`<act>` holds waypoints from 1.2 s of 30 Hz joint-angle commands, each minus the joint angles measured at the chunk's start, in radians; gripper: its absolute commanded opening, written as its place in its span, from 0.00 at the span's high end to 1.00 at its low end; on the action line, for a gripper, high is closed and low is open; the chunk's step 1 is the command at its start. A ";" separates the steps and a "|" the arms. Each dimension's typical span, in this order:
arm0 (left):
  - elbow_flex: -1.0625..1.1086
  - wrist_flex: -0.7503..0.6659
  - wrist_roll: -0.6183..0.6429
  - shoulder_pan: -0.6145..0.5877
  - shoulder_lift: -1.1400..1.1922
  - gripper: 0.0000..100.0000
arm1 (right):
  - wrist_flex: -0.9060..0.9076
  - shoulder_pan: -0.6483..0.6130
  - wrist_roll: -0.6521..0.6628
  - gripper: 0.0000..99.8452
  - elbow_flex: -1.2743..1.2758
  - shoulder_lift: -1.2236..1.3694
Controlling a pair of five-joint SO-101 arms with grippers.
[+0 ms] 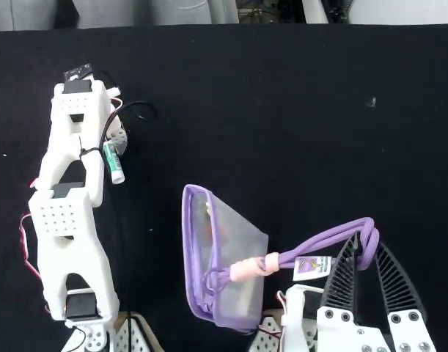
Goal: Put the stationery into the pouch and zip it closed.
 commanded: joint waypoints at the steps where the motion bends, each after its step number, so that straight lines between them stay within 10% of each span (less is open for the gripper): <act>1: -0.071 -0.006 0.000 0.010 -0.044 0.96 | 0.032 0.009 -0.002 0.99 0.007 0.008; 18: -1.035 0.330 0.000 0.205 -0.068 0.96 | 0.032 0.011 -0.002 0.99 0.024 0.008; 36: -1.003 0.331 0.006 0.335 -0.582 0.96 | 0.028 0.011 -0.002 0.99 0.064 0.007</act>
